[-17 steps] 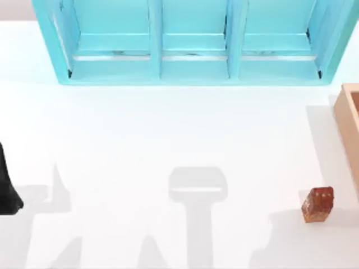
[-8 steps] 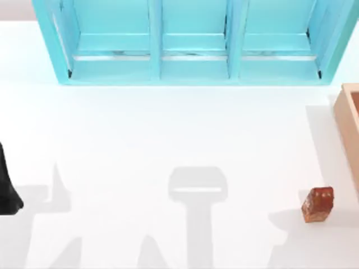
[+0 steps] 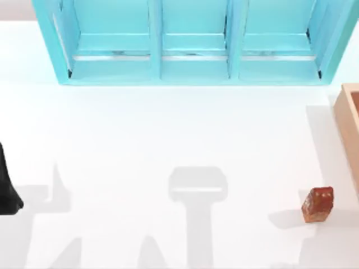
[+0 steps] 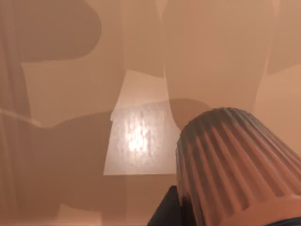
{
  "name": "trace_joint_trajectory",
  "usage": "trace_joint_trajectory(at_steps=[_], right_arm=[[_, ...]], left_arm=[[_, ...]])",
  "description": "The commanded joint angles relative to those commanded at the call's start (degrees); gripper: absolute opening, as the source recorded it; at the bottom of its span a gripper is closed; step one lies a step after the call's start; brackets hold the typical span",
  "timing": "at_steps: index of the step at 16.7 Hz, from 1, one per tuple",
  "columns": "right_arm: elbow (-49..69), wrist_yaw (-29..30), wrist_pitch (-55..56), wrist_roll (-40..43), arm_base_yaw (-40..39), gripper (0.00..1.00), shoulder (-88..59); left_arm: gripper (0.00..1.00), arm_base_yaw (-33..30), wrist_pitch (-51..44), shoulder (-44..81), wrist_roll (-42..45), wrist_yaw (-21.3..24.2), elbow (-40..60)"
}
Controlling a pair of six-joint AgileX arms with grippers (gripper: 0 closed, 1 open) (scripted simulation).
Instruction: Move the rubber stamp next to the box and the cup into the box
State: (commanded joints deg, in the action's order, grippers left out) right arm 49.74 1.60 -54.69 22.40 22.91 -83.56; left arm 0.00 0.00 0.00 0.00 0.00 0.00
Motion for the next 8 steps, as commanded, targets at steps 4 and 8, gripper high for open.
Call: trace_joint_trajectory(at_steps=[4,8], right_arm=[[0.0,0.0,0.0,0.0,0.0,0.08,0.0],[0.0,0.0,0.0,0.0,0.0,0.38,0.0]], left_arm=[[1.00,0.0,0.0,0.0,0.0,0.0,0.0],[1.00,0.0,0.0,0.0,0.0,0.0,0.0]])
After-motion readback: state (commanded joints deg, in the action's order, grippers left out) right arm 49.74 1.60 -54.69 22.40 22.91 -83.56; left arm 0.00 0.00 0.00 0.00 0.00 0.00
